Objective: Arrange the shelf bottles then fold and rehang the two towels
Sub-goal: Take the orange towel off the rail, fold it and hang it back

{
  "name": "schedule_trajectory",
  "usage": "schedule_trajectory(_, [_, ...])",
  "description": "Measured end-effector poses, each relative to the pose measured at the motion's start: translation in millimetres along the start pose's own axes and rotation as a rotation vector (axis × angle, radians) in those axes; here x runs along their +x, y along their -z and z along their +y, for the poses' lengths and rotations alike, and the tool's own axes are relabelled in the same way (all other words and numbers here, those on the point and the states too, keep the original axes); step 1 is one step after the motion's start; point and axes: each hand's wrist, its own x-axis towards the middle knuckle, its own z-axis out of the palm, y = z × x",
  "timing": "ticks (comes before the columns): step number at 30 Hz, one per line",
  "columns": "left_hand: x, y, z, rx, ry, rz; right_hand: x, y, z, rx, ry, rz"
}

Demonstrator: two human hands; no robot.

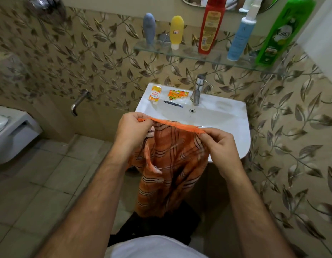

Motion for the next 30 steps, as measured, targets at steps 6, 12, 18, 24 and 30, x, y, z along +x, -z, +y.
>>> schedule_trajectory(6, [-2.6, -5.2, -17.8, -0.035, 0.027, -0.148, 8.0, -9.1, -6.8, -0.215, 0.162, -0.028])
schedule_trajectory(12, [-27.9, -32.0, -6.9, -0.11, -0.129, -0.371, 17.0, -29.9, -23.5, -0.428, 0.278, -0.134])
schedule_trajectory(18, [-11.3, -28.7, -13.0, 0.023, -0.044, -0.085, 19.8, -22.2, -26.8, -0.387, 0.196, -0.097])
schedule_trajectory(24, [2.4, -15.0, -11.4, 0.087, -0.028, 0.045, 11.7, -2.7, -11.1, -0.108, -0.18, -0.388])
schedule_trajectory(30, [6.3, -9.9, -20.6, 0.151, 0.014, -0.064, 19.9, 13.4, -15.2, -0.182, -0.149, -0.226])
